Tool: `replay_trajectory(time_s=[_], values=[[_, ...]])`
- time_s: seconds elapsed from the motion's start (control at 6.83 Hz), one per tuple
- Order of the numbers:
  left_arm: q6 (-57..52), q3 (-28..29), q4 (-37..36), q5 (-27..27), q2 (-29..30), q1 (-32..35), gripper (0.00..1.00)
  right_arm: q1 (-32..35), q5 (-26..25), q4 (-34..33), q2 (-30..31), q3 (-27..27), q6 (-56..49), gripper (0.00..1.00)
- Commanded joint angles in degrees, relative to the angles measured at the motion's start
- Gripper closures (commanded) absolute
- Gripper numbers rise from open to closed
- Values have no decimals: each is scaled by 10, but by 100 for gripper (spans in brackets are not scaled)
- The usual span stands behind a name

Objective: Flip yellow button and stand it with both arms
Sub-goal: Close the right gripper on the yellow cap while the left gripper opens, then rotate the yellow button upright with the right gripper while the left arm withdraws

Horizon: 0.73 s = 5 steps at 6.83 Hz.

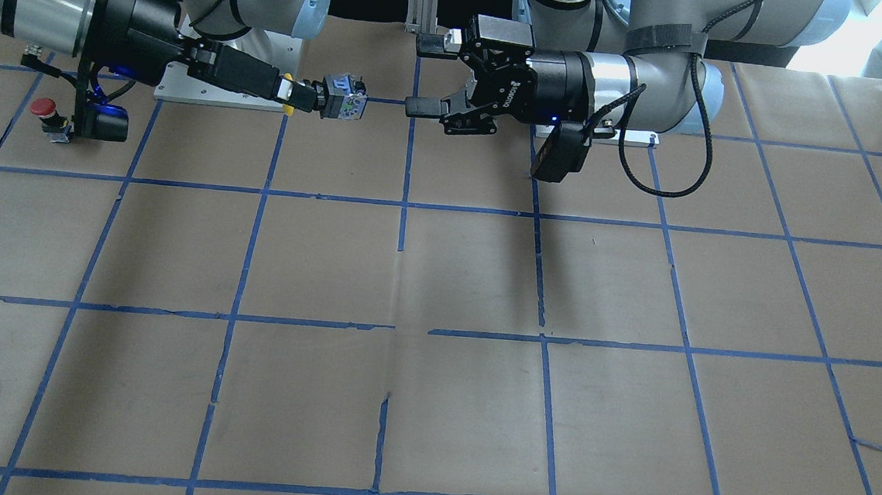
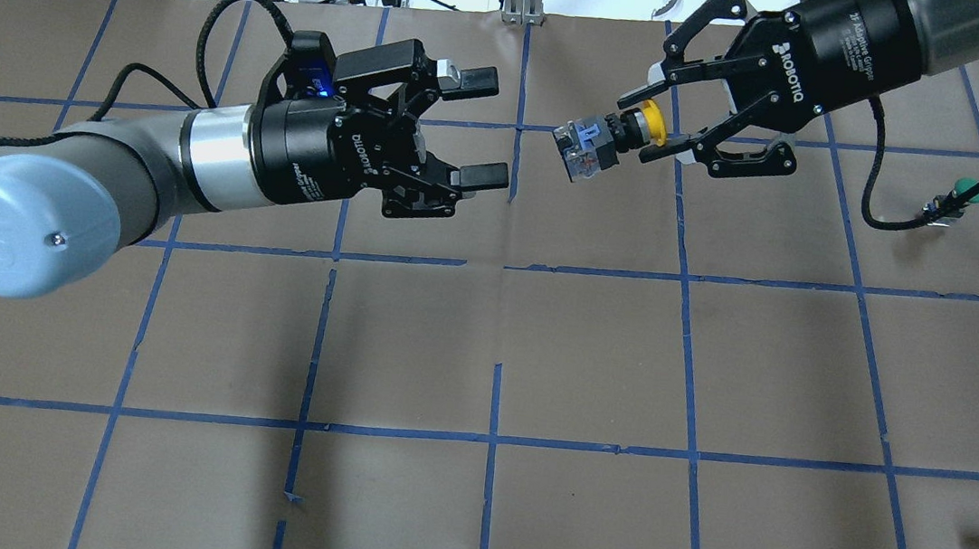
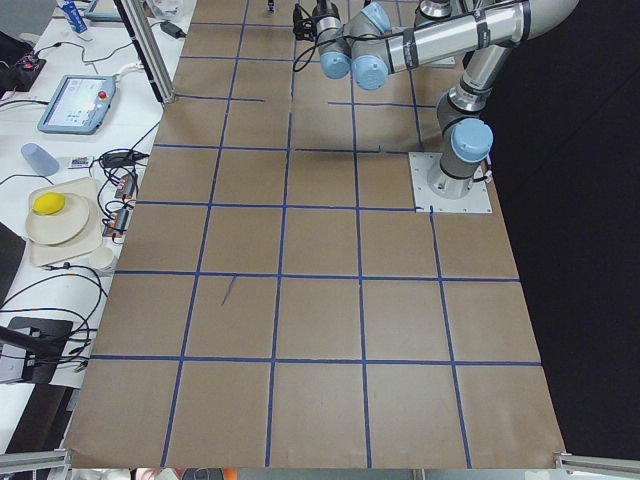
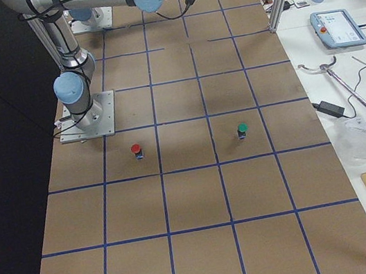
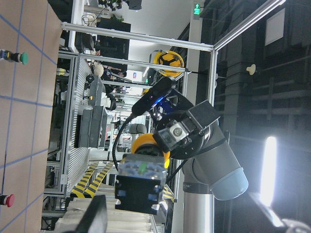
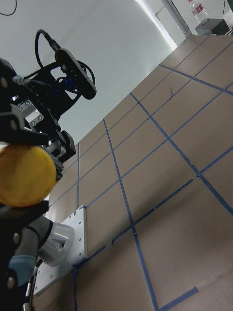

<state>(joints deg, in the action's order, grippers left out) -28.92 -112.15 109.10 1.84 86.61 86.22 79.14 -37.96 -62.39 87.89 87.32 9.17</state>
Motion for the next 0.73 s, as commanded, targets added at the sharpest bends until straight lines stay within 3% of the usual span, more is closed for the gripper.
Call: replay_trajectory(time_s=[0.0,0.29,0.44,0.59], values=[[84,16,-75,-136,6,-15,0,-4,-88,-9,9,-2,-123,71],[215,16,-224,-305,7,-28,0,-3,-197,-26,32,8,-254,71],[258,15,-265,-384,7,-26,0,0,-217,-30,33,10,-333,73],[258,15,-272,-450,5,-26,0,-1,-268,-32,33,19,-417,76]])
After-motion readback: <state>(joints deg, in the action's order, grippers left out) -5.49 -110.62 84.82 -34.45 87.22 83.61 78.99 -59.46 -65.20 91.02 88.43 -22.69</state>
